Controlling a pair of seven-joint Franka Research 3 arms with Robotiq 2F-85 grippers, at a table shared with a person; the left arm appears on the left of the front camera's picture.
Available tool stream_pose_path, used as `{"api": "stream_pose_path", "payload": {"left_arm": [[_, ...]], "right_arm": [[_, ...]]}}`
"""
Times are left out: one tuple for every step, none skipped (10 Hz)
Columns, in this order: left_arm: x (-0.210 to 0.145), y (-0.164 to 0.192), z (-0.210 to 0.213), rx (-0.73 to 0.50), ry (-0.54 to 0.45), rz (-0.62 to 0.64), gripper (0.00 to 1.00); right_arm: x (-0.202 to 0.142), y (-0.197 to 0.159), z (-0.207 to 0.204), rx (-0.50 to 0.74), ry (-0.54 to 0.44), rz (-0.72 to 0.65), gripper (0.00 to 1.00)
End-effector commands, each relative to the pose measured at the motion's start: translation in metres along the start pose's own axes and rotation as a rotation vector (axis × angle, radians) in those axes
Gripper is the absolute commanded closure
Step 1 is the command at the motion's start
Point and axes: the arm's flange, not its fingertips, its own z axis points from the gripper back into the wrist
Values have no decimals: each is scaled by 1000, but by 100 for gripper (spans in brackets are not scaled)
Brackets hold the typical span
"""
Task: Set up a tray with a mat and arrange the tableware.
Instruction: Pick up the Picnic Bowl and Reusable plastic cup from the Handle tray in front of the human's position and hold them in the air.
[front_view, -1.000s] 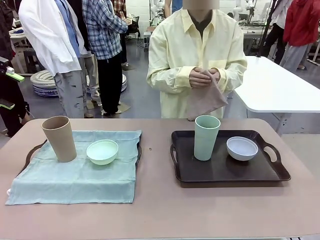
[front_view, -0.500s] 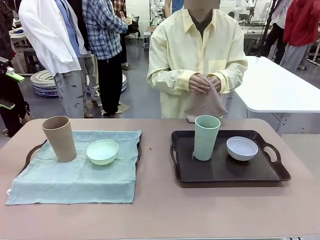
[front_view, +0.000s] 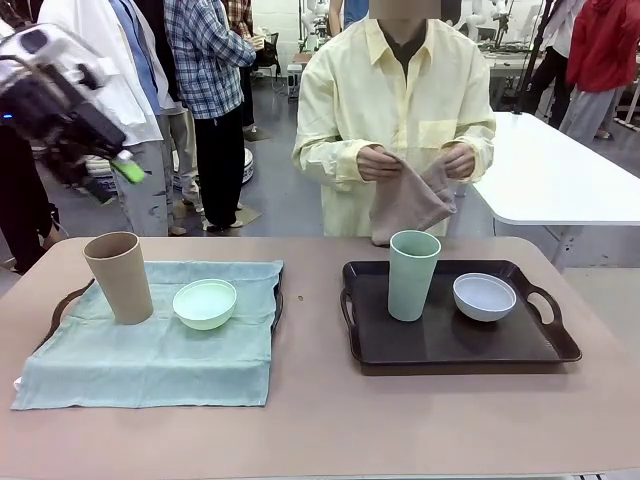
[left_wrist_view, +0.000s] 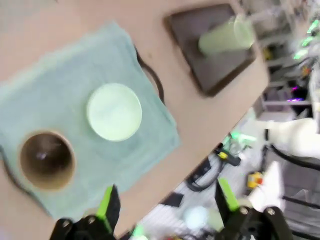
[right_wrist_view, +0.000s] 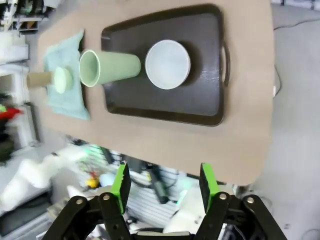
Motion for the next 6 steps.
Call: {"api": "stream_pose_path", "payload": {"left_arm": [[24,-5,-32,149,-29,-161,0],[35,-24,-55,228,-16,-274,0],[42,-42,-73,256,27,-379,0],[49,-58,-89,271,66,-468,0],[55,-73,-103,281,117,-516,0],[58,-85,-116,244,178,-559,0]], "right_arm": [[-8,18,-47,-143,1,55,28],[-11,31,-71,-217,27,105,28],[-16,38,-93,-276,52,154,28],[-22,41,-113,-335,78,189,28],[-30,43,-127,-368,95,218,28],[-34,43,-140,-375,99,238,28]]}}
